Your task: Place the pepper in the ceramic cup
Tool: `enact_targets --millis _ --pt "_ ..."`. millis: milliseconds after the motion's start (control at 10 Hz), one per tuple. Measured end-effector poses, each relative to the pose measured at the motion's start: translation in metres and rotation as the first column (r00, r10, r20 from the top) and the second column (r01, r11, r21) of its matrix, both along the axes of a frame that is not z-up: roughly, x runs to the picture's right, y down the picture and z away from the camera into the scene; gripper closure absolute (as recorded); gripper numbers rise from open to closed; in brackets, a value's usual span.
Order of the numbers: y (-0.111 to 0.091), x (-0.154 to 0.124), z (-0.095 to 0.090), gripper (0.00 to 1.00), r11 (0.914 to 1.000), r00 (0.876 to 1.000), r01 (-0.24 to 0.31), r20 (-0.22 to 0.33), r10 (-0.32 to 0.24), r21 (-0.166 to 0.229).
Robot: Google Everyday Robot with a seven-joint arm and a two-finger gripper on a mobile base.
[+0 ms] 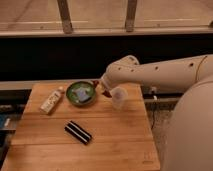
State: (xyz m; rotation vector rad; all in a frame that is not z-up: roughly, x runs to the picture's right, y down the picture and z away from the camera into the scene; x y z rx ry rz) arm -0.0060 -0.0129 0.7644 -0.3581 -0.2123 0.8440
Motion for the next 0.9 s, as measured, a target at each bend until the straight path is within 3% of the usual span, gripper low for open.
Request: enact_targets --millis 400,900 --pt "-0.015 0.023 0.012 1.00 1.0000 0.999 0.005 -0.046 -0.005 -0.003" --pt "-0.003 0.034 0.041 1.00 0.9985 0.996 -0.016 -0.087 0.012 -0.052"
